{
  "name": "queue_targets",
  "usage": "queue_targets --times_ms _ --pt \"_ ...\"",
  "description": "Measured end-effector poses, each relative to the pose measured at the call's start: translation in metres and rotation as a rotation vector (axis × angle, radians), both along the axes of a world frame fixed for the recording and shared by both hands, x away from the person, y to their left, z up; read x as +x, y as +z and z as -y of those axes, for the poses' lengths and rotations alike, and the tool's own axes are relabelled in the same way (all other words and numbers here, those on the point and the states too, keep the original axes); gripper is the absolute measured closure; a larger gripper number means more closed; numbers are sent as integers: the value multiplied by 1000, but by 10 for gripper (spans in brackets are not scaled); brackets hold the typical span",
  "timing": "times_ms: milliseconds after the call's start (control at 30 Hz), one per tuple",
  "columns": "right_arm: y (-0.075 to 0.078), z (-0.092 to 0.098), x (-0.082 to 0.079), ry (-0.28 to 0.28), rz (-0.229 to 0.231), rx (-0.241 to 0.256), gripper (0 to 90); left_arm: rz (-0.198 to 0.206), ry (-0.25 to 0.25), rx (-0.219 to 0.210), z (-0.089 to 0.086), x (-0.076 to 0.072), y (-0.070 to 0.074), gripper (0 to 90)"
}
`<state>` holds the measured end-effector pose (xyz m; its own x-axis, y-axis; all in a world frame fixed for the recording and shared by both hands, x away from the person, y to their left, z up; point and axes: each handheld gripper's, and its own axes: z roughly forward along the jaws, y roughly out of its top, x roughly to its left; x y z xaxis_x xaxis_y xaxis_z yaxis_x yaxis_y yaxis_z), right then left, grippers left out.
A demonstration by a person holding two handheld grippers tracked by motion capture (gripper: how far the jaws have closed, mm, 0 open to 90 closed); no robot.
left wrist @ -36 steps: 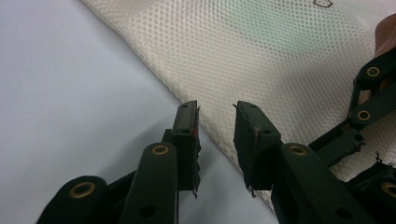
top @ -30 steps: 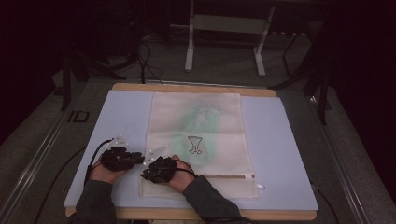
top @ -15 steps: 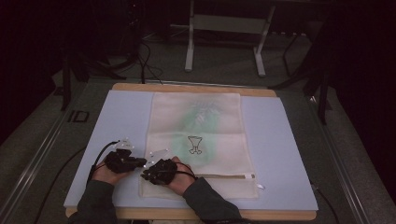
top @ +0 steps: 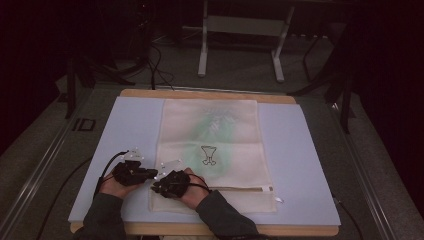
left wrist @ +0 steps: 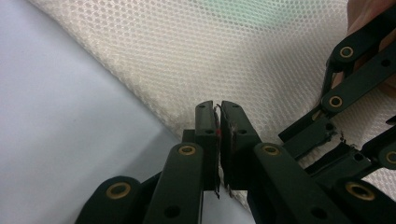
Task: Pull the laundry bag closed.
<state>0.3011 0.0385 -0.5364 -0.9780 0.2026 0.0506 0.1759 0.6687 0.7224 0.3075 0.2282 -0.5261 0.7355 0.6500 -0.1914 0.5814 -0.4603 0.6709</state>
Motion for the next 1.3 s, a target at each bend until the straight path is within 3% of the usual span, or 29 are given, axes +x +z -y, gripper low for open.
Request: queue_targets --times_ms 233,533,1300 --pt "0 0 0 -1 -5 1 811 -55 -11 11 2 1 -3 873" --pt "0 2 4 -18 -62 18 814 -84 -1 20 2 0 -2 897" --pt "5 15 1 23 13 -48 824 -98 -8 28 2 1 -2 900"
